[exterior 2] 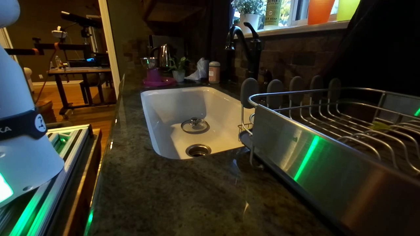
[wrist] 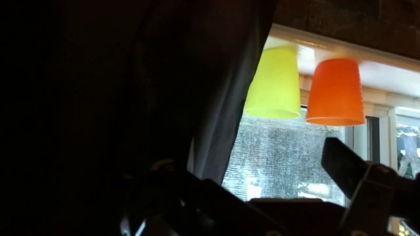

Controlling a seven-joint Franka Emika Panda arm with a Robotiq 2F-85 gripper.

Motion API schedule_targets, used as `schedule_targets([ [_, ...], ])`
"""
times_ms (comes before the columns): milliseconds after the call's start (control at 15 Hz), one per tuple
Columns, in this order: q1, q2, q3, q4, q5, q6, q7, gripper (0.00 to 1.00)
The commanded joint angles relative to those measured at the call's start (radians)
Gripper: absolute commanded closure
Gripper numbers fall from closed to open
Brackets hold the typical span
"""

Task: Pull the curtain on the right to the left.

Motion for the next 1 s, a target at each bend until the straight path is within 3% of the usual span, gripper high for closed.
schedule_targets([
  [0, 0.01, 0.02, 0.003, 0.035, 0.053, 0.005, -0.036, 0.0],
  [200, 0.017, 0.014, 0.008, 0.048, 0.094, 0.002, -0.09, 0.0],
  [267, 0.019, 0.035, -0.008, 0.09, 0.168, -0.032, -0.187, 0.0],
  [600, -0.03, 0.193, -0.067, 0.336, 0.47, -0.019, -0.426, 0.0],
  [800, -0.077, 0.322, -0.101, 0.499, 0.638, 0.017, -0.52, 0.0],
  [933, -0.108, 0.413, -0.117, 0.6, 0.694, 0.074, -0.514, 0.0],
])
